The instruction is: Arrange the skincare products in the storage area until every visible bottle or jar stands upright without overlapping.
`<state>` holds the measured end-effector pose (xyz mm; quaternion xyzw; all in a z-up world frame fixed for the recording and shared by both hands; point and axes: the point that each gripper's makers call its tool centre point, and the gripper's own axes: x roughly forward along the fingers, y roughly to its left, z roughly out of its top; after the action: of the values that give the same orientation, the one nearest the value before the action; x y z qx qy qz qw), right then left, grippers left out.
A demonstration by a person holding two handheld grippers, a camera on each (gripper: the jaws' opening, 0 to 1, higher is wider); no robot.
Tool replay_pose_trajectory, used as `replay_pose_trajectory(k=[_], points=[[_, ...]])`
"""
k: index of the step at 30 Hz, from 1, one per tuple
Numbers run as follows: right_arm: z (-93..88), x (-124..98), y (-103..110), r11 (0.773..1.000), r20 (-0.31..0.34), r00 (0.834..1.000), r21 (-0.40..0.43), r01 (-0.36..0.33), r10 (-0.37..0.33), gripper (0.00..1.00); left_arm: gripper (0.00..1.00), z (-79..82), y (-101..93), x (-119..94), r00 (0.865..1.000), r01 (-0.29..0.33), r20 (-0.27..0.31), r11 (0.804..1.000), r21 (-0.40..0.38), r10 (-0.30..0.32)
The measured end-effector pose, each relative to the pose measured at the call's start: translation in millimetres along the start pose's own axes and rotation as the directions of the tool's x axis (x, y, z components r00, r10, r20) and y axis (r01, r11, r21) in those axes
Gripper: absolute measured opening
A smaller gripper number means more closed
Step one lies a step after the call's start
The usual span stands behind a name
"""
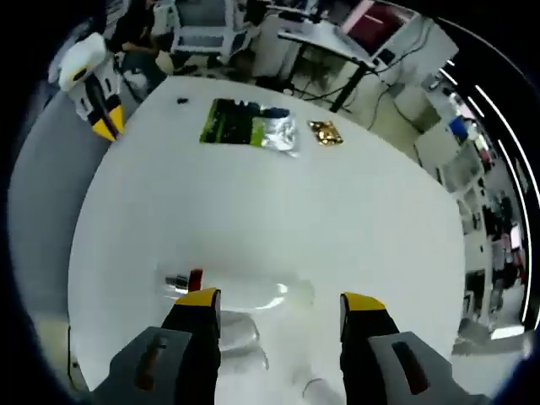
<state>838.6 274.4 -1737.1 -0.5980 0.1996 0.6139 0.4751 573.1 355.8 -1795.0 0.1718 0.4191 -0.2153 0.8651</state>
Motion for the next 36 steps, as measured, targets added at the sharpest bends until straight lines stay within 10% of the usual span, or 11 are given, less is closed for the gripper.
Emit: replay_pose_trajectory(k=[6, 14, 17, 32, 36], points=[[-1.7, 17.3, 23.2, 0.946, -0.086, 0.990, -0.297, -0.130, 0.109, 0.57, 0.02, -0.3, 0.7, -0.1, 1.000, -0.003, -0.001, 1.000, -0.001, 0.003], [-8.0, 32.1, 40.3, 0.871, -0.172, 0.978, -0.456, -0.184, 0.117, 0.55, 0.02, 1.3, 2.2, -0.6, 1.000, -0.008, 0.008, 1.000, -0.001, 0.008], [-11.3, 36.4, 44.4, 0.809, -0.204, 0.974, -0.553, -0.197, 0.098, 0.53, 0.02, 0.9, 2.8, -1.1, 1.000, -0.012, 0.006, 1.000, 0.000, 0.012], [-18.3, 55.8, 50.8, 0.697, -0.262, 0.958, -0.666, -0.267, 0.116, 0.45, 0.00, 0.1, -0.1, -0.6, 1.000, 0.001, 0.002, 1.000, 0.003, -0.001], [-15.2, 62.5, 53.9, 0.637, -0.276, 0.953, -0.714, -0.289, 0.123, 0.45, 0.00, -0.6, 0.0, -0.6, 1.000, 0.002, -0.001, 1.000, 0.000, -0.002]])
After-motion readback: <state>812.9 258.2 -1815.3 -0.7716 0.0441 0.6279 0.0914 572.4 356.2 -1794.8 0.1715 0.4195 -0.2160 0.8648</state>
